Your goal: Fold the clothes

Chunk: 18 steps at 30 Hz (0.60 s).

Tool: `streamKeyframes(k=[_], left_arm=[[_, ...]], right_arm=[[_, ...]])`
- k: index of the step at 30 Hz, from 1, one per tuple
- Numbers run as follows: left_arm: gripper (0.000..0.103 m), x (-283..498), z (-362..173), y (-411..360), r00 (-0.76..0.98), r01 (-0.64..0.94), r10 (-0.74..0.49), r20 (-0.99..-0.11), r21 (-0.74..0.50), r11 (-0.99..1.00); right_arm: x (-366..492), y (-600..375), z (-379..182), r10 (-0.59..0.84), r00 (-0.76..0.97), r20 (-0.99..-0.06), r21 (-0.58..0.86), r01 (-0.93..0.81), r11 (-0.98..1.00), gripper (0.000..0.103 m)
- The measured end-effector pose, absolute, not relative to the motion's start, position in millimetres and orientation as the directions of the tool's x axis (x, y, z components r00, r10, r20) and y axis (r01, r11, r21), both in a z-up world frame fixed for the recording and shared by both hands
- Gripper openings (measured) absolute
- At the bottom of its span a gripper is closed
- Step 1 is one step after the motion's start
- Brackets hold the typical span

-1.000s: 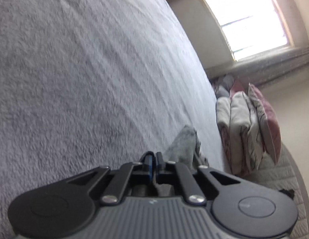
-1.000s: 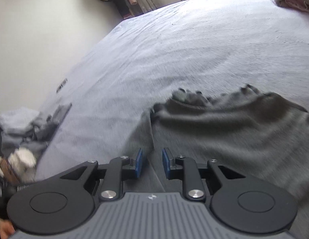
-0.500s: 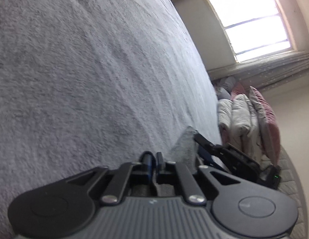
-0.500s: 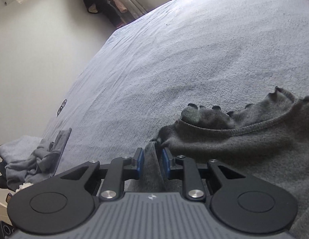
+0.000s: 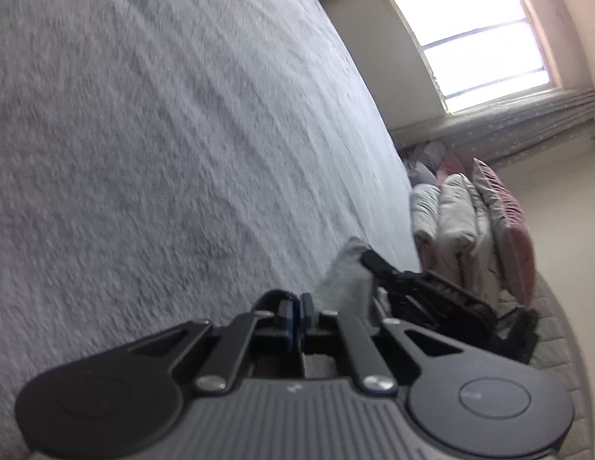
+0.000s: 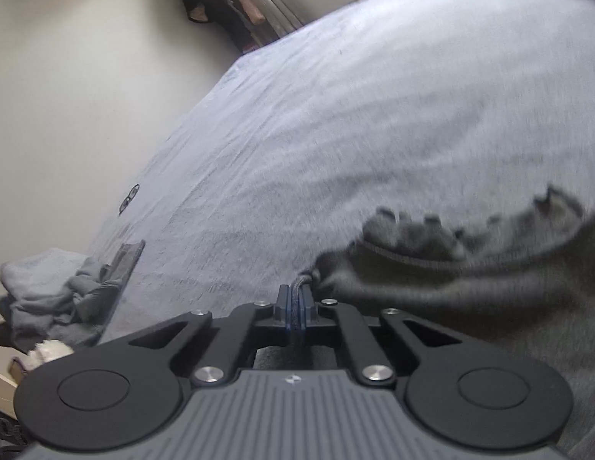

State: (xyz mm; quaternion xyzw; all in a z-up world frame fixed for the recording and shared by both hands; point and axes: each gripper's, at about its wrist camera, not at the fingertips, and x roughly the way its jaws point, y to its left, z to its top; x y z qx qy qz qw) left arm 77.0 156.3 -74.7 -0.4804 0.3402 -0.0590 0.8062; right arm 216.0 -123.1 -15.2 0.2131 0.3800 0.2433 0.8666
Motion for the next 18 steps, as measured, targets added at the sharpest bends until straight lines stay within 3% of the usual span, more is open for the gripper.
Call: streamKeyframes(k=[3,11,18], left_arm=[[0.003,74.1,-73.5,151.9,0.770,-0.236,-0.385,-0.509,-0.787,0.569],[0.003,76.9,-76.7,150.0,0.768,-0.254,-0.341,-0.543,-0.746,0.616],[0.003,81.3,-71.5,149.1,0.756,-0.244,-0.340,-0.560,-0.722,0.648]], right_arm=[[218.9,-111.1,-8.5,0.571,0.618,-0.541,0.504,-0.305,0.808,0.003],[234.6,-64.5,-24.3,0.458,0.638,-0.619,0.266,-0.378,0.887,0.003],[240.1,-52.7,-34.7,0.410,0.676,-0.612,0.204,-0.366,0.908,0.001]])
